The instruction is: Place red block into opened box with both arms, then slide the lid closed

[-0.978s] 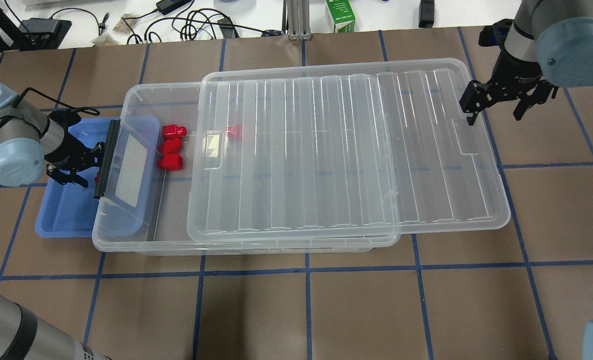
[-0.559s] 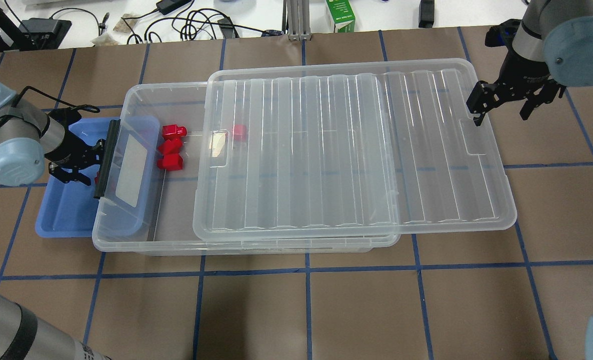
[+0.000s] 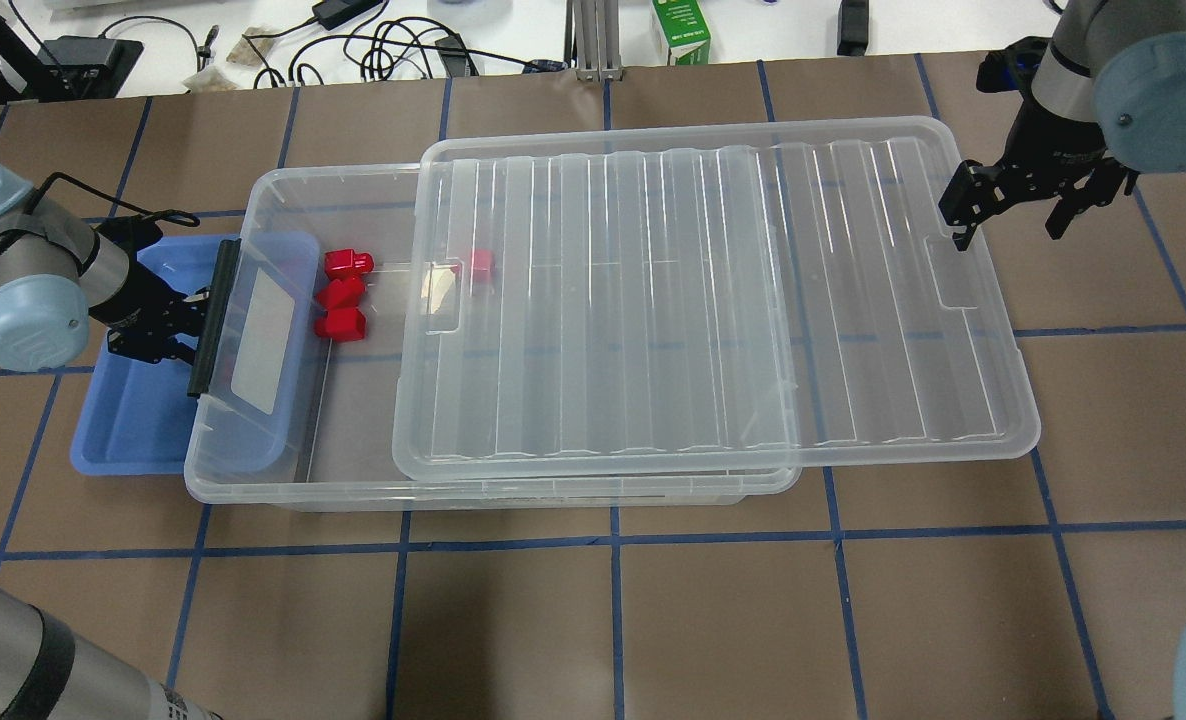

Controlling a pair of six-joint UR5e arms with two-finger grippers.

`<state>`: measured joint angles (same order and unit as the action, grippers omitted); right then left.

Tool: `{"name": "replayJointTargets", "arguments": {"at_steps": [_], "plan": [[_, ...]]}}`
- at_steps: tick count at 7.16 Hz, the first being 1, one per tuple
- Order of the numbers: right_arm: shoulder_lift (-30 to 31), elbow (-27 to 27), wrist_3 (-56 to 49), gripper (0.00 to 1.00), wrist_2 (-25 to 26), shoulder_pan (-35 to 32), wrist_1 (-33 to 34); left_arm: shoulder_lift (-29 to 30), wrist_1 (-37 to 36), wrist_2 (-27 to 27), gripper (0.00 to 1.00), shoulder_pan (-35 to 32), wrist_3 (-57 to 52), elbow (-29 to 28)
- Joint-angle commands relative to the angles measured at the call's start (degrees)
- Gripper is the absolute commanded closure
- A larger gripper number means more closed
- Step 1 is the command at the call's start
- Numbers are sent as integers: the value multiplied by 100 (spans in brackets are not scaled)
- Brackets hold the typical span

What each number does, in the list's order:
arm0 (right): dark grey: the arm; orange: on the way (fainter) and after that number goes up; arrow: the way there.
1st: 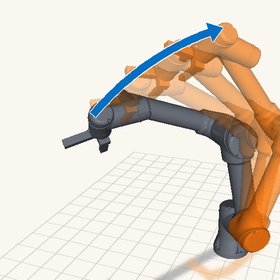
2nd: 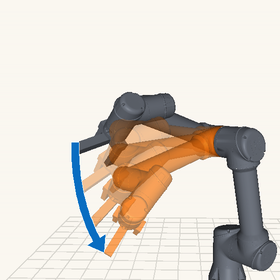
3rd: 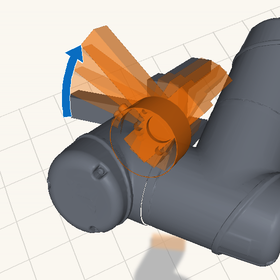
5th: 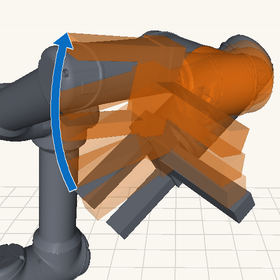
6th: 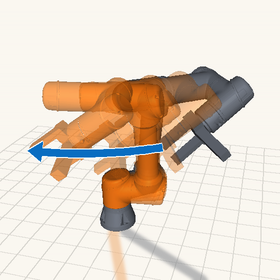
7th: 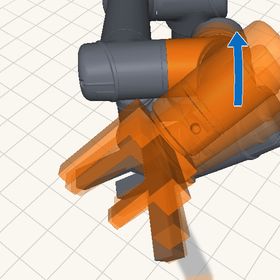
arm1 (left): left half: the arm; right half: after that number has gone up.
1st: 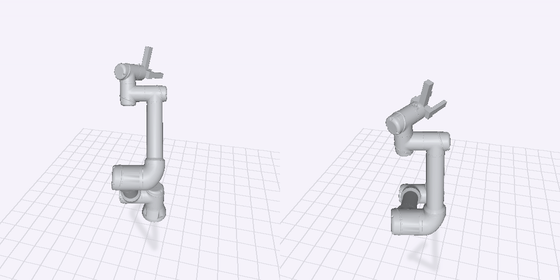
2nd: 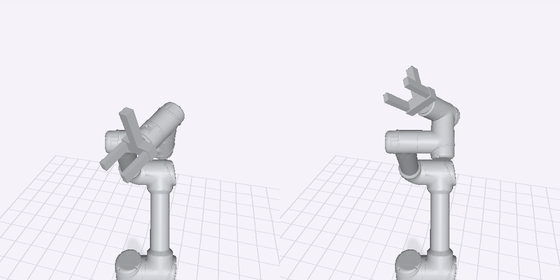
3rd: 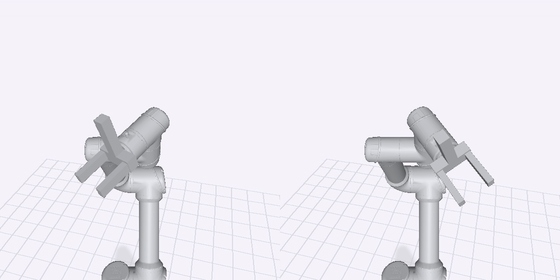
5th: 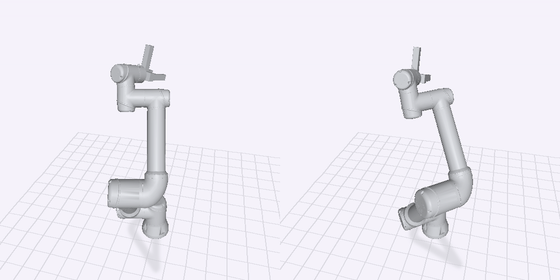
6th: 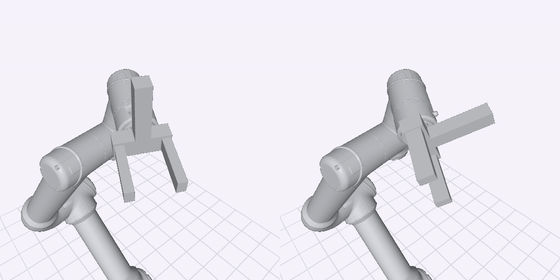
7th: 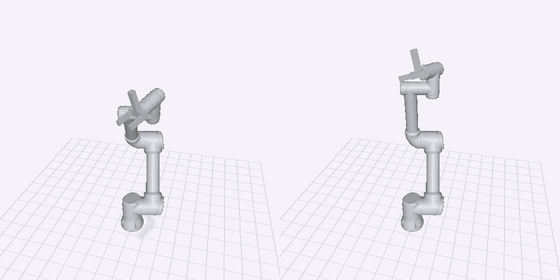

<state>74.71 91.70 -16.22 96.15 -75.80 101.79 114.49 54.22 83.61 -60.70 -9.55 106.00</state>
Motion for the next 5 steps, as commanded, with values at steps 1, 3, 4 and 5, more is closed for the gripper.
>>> {"name": "replayJointTargets", "arguments": {"at_steps": [1,3,4,5], "plan": [[17,6,5,0,0,30,-1,-259,106,41,90,-3,6,-131],[61,6,32,0,-35,30,-10,-461,806,226,92,23,-12,-543],[79,-3,58,0,-52,22,-27,-541,1157,226,92,23,-3,-736],[79,-107,58,0,-44,13,-71,-620,1509,235,91,23,-3,-964]]}}
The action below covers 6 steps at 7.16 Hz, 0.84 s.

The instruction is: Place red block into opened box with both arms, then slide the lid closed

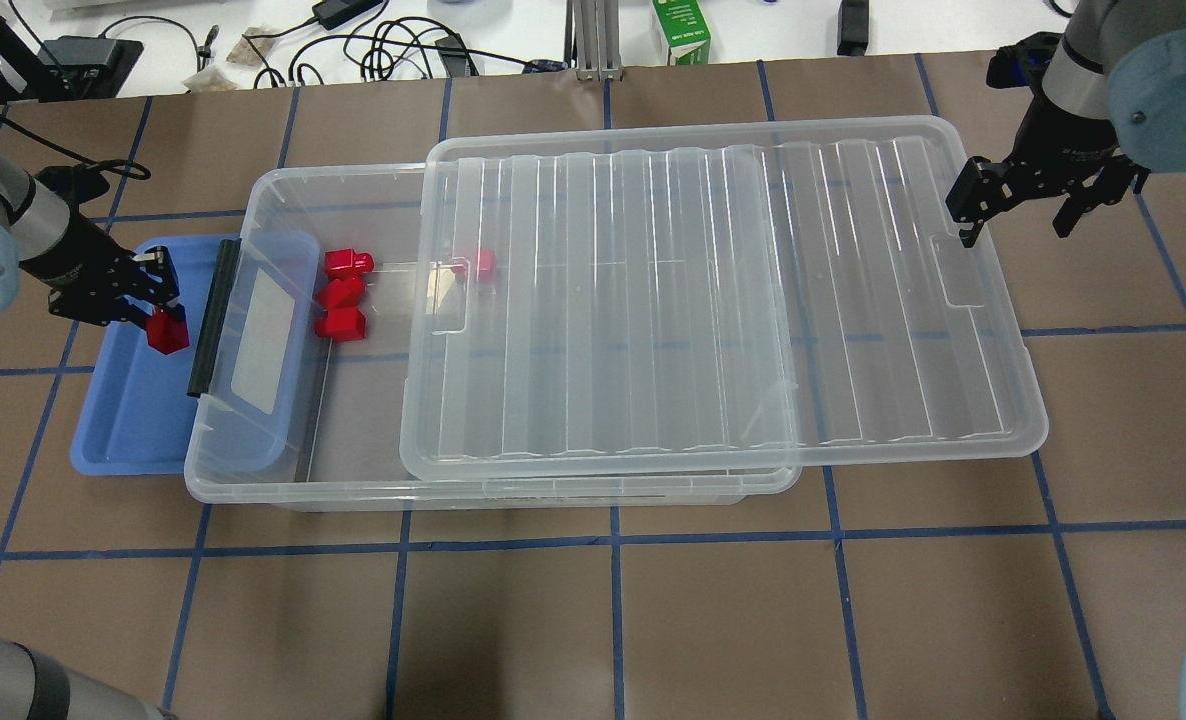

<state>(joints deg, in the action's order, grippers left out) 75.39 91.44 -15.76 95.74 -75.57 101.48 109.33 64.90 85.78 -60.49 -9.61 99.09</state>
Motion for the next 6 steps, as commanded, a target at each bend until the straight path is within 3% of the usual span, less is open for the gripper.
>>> {"name": "replayJointTargets", "arguments": {"at_steps": [1,4,6], "plan": [[-7,-161,12,0,6,-10,-84,-209,993,9,91,-7,3,-642],[220,-179,21,0,-29,-28,-197,-543,2785,0,91,-216,90,-1933],[501,-179,47,0,-29,-28,-425,-798,2835,17,90,-1328,675,-1964]]}}
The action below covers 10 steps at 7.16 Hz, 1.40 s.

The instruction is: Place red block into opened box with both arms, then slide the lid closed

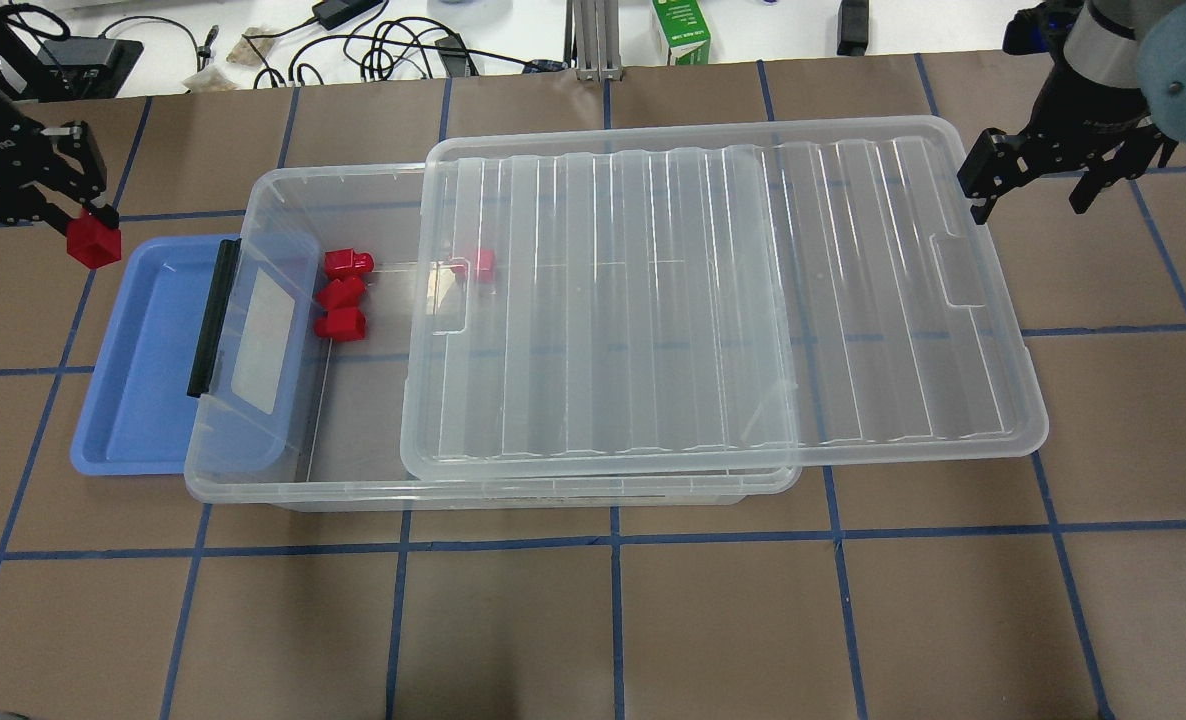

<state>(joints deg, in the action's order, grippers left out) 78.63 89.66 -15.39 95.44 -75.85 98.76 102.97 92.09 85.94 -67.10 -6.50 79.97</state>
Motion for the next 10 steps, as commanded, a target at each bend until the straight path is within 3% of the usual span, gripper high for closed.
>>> {"name": "replayJointTargets", "arguments": {"at_steps": [1,2,6,8,10], "plan": [[310,-1,10,0,1,0,-312,-180,90,-25,86,-1056,735,61],[494,-10,10,0,10,0,-522,-189,81,-8,86,-1216,791,332],[724,-1,10,0,54,0,-542,-295,-2428,10,86,-1534,389,2168],[742,16,10,0,10,0,-542,-138,-2994,343,86,-1464,98,2565],[742,51,10,0,1,0,-542,-49,-3233,274,83,-1490,140,2637]]}}
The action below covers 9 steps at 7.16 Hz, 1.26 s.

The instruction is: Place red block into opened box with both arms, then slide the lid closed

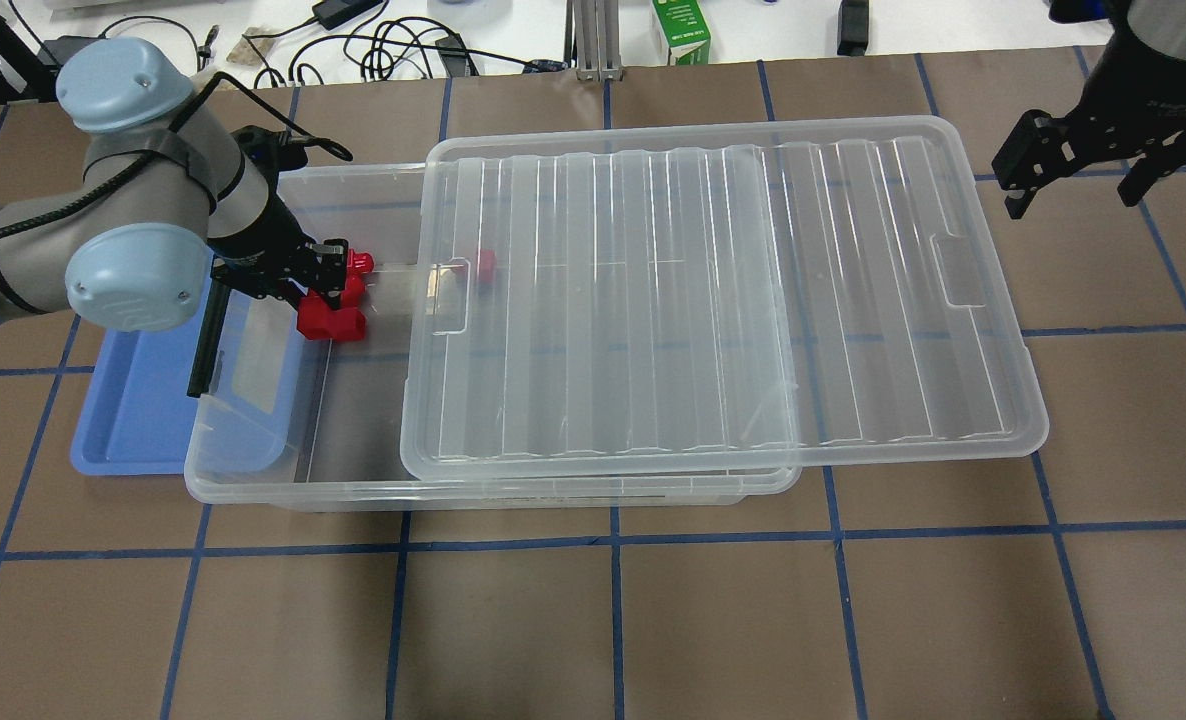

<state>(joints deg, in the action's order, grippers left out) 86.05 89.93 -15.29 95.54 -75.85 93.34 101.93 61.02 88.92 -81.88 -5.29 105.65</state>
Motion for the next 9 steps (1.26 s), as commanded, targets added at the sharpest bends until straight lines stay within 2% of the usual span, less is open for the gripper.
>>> {"name": "replayJointTargets", "arguments": {"at_steps": [1,2,8,9], "plan": [[0,16,0,0,-9,0,0,99,-134,-33,83,-3,-50,62],[-9,-1,0,0,8,0,9,143,-134,-24,76,6,-112,61],[-70,60,-245,0,87,61,52,196,-204,-77,75,-21,-165,342],[-79,60,-350,0,122,70,61,204,-248,-77,71,-21,-156,395]]}}
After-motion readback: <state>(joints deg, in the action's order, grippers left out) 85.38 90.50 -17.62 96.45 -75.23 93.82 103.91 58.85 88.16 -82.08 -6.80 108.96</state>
